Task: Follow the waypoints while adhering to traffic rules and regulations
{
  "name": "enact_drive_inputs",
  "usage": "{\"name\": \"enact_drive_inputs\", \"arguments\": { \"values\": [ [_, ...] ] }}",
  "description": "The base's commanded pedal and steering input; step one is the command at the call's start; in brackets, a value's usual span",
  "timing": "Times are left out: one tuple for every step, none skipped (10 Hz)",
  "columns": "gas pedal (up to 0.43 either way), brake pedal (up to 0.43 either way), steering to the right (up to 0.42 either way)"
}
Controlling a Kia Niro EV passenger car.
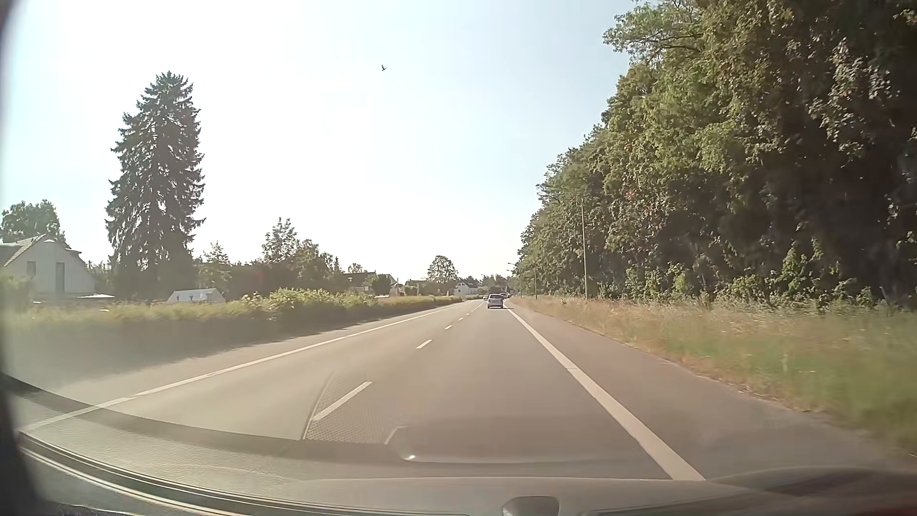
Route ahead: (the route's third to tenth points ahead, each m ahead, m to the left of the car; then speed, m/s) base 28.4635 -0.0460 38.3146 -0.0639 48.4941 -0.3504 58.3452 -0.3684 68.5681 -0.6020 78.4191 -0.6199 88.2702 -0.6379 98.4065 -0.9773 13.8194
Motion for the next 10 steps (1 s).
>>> {"name": "enact_drive_inputs", "arguments": {
  "values": [
    [0.059,0.030,0.001],
    [0.059,0.024,0.001],
    [0.059,0.030,0.001],
    [0.059,0.030,0.001],
    [0.059,0.030,0.001],
    [0.059,0.030,0.001],
    [0.059,0.030,0.001],
    [0.059,0.030,0.001],
    [0.059,0.024,0.002],
    [0.059,0.030,0.002]
  ]
}}
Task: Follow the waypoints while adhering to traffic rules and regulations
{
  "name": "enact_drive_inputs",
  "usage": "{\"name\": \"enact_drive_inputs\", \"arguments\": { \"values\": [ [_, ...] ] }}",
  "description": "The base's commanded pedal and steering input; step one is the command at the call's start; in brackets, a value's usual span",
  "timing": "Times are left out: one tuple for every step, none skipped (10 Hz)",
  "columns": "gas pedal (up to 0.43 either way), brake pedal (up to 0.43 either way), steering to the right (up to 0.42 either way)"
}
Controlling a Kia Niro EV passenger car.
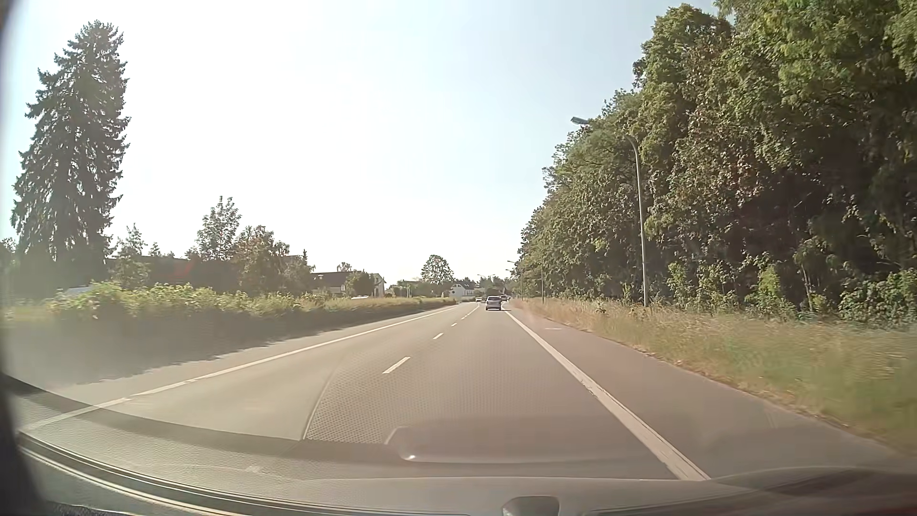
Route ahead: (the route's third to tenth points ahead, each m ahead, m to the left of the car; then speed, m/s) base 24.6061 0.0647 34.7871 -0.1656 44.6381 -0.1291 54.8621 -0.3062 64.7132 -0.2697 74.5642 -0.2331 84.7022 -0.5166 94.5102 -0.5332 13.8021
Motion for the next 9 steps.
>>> {"name": "enact_drive_inputs", "arguments": {
  "values": [
    [0.059,0.030,0.002],
    [0.059,0.030,0.001],
    [0.059,0.030,0.002],
    [0.059,0.030,0.002],
    [0.059,0.030,0.001],
    [0.059,0.030,0.001],
    [0.059,0.030,0.001],
    [0.059,0.030,0.001],
    [0.059,0.030,0.001]
  ]
}}
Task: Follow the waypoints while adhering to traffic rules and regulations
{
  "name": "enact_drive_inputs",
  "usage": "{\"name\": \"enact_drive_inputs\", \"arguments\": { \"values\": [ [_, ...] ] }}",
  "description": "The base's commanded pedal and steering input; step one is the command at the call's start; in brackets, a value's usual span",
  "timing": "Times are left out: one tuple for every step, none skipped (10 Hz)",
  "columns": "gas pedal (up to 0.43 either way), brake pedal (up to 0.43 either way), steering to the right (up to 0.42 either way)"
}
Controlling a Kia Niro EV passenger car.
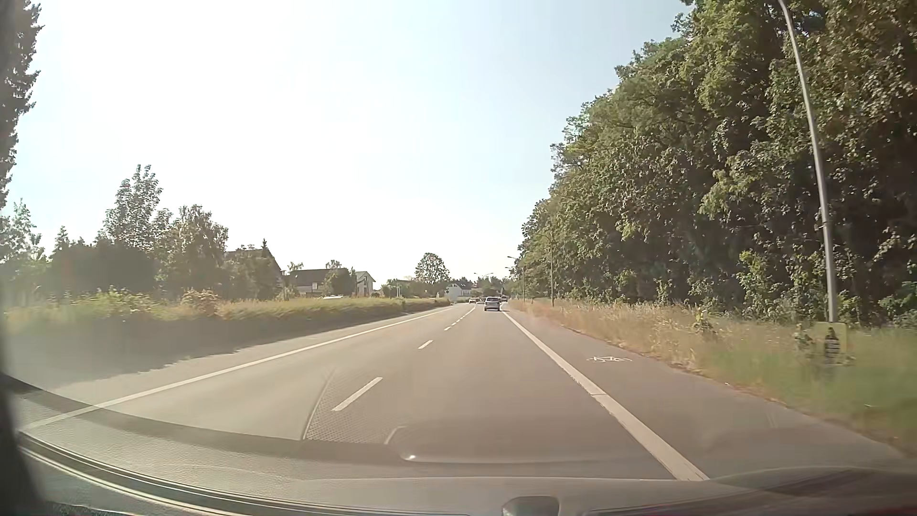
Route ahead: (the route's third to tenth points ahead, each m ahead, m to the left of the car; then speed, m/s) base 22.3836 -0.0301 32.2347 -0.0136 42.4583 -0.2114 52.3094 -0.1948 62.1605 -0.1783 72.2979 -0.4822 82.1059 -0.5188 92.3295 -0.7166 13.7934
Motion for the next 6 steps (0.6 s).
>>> {"name": "enact_drive_inputs", "arguments": {
  "values": [
    [0.059,0.030,0.001],
    [0.059,0.030,0.001],
    [0.059,0.030,0.001],
    [0.059,0.030,0.001],
    [0.059,0.030,0.001],
    [0.059,0.030,0.001]
  ]
}}
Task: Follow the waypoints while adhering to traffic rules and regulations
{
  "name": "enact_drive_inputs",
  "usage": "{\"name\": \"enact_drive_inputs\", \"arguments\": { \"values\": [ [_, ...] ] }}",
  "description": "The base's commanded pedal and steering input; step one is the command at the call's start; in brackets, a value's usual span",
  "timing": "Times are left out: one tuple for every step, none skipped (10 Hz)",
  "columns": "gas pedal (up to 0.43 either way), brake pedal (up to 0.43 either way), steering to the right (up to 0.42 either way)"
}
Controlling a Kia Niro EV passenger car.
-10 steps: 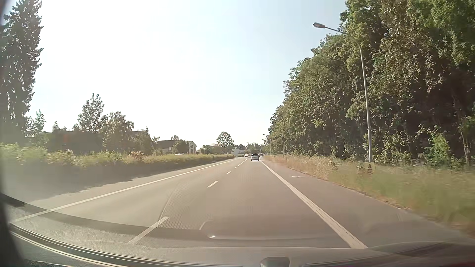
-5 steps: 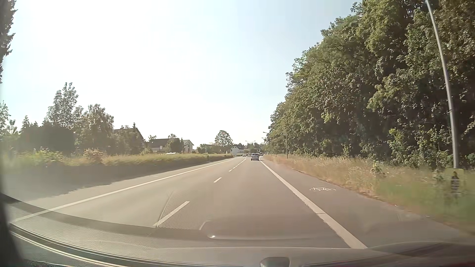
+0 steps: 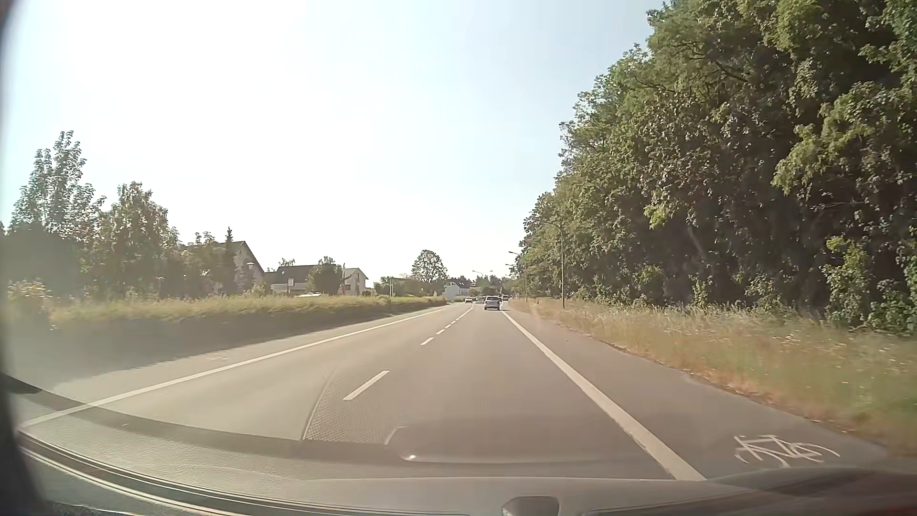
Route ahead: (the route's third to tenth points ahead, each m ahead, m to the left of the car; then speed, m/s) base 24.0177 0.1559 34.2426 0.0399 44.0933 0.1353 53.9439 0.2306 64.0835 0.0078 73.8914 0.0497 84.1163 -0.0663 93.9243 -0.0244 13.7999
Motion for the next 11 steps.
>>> {"name": "enact_drive_inputs", "arguments": {
  "values": [
    [0.059,0.030,0.000],
    [0.059,0.030,0.000],
    [0.059,0.030,-0.001],
    [0.059,0.030,0.000],
    [0.059,0.030,0.000],
    [0.059,0.030,0.000],
    [0.059,0.030,0.000],
    [0.059,0.024,0.000],
    [0.059,0.030,0.000],
    [0.059,0.030,0.000],
    [0.059,0.030,0.000]
  ]
}}
